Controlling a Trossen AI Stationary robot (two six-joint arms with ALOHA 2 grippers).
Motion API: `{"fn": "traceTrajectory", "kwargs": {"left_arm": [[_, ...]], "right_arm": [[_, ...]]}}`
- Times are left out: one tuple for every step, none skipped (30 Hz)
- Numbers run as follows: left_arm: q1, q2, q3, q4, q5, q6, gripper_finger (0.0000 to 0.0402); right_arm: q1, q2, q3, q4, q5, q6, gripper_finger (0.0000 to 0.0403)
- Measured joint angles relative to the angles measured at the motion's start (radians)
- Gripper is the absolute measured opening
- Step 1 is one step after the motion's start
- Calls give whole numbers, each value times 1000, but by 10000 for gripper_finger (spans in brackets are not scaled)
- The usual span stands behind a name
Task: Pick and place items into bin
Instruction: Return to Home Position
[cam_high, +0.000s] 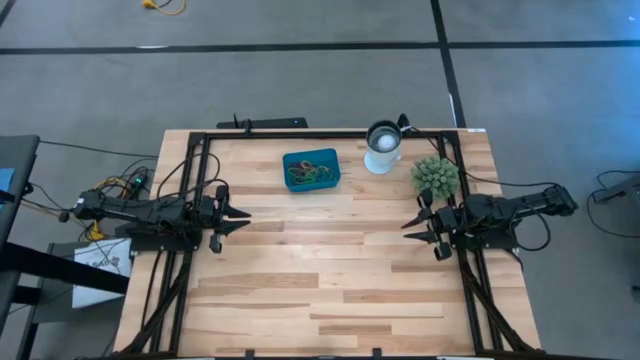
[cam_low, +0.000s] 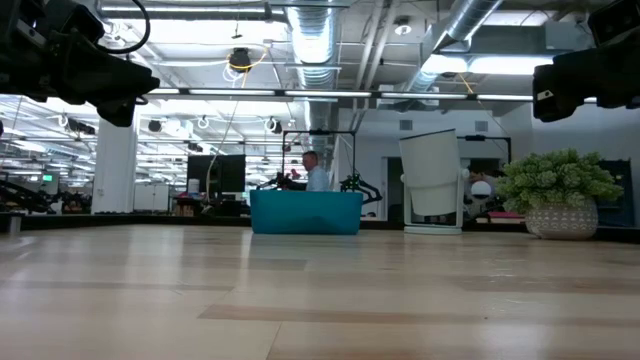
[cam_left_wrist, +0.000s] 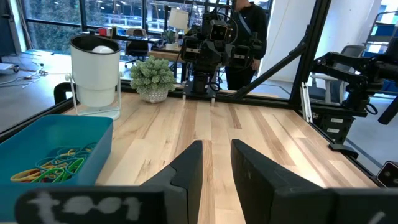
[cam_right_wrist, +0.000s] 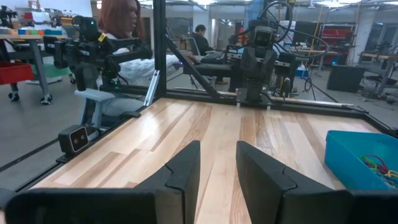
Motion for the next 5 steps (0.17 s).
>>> {"fn": "traceTrajectory", "kwargs": {"left_arm": [[0,0,0,0,0,0,73],[0,0,0,0,0,0,73],[0,0,0,0,0,0,73],[0,0,0,0,0,0,73],[0,0,0,0,0,0,73]], "right_arm": [[0,0,0,0,0,0,100],[0,0,0,0,0,0,100],[0,0,0,0,0,0,100],[0,0,0,0,0,0,100],[0,0,0,0,0,0,100]]}}
